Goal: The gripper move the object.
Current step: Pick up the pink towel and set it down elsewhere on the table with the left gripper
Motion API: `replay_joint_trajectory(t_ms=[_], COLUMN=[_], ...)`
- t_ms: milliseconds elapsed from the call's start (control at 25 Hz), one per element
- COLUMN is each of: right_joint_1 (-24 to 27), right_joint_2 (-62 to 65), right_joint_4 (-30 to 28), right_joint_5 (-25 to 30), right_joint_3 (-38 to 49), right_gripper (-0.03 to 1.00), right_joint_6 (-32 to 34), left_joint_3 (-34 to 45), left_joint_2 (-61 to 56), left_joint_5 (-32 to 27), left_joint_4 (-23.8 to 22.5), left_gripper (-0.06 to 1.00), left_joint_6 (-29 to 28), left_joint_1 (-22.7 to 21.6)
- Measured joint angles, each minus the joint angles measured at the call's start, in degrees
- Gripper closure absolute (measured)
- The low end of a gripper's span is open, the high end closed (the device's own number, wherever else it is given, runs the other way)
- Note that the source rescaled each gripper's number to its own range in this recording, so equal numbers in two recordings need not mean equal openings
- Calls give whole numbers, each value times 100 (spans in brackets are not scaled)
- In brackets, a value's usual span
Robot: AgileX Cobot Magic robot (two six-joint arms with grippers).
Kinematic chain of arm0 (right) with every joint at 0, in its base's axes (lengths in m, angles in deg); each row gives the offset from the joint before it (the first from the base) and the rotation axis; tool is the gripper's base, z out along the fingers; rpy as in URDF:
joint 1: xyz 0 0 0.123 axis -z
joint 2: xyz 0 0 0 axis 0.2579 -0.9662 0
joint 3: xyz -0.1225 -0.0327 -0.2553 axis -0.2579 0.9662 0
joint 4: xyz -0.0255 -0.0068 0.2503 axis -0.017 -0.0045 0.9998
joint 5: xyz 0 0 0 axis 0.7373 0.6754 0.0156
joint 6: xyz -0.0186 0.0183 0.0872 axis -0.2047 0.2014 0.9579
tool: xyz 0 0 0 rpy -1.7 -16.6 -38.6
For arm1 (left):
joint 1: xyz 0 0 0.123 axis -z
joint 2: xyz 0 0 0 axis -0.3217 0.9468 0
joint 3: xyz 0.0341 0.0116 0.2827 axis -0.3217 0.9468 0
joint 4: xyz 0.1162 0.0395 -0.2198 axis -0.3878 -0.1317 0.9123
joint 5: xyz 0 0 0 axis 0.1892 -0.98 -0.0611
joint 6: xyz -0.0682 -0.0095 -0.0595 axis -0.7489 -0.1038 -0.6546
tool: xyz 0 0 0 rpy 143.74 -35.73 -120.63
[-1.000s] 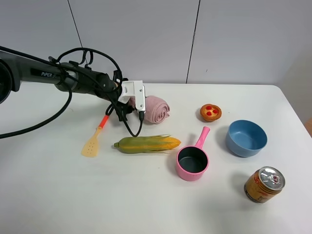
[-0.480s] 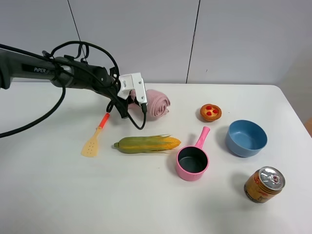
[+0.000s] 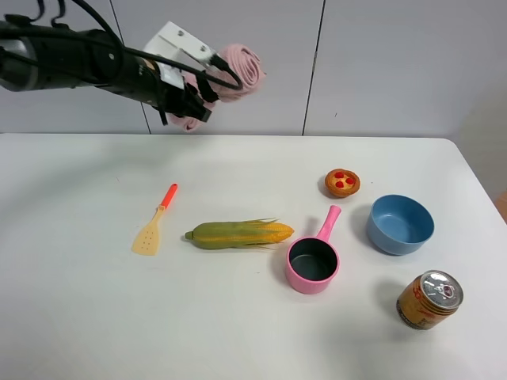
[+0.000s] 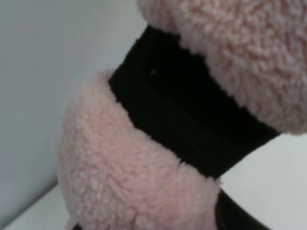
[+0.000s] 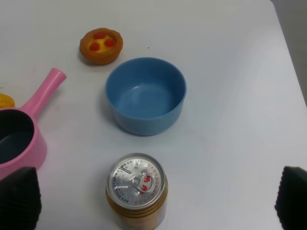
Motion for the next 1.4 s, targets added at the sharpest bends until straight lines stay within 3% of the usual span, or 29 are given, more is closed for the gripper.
replay_joint_trajectory(t_ms=[240, 600, 880, 1400], right_joint_1=[0, 0, 0, 0], right_joint_2=[0, 0, 0, 0], right_joint_4=[0, 0, 0, 0], right_joint_5=[0, 0, 0, 0], right_joint_3=[0, 0, 0, 0], right_gripper=[-3, -3, -3, -3], right_joint_6=[0, 0, 0, 0], left_joint_3=[303, 2005, 2668, 3024], left_joint_2=[-125, -590, -736, -736], left_joint_5=[-831, -820, -824, -867], left_joint_4=[-635, -954, -959, -959], left_gripper=[94, 94, 94, 92], left_joint_6=[-912, -1694, -1838, -1833], left_joint_1=[-843, -1612, -1682, -1682])
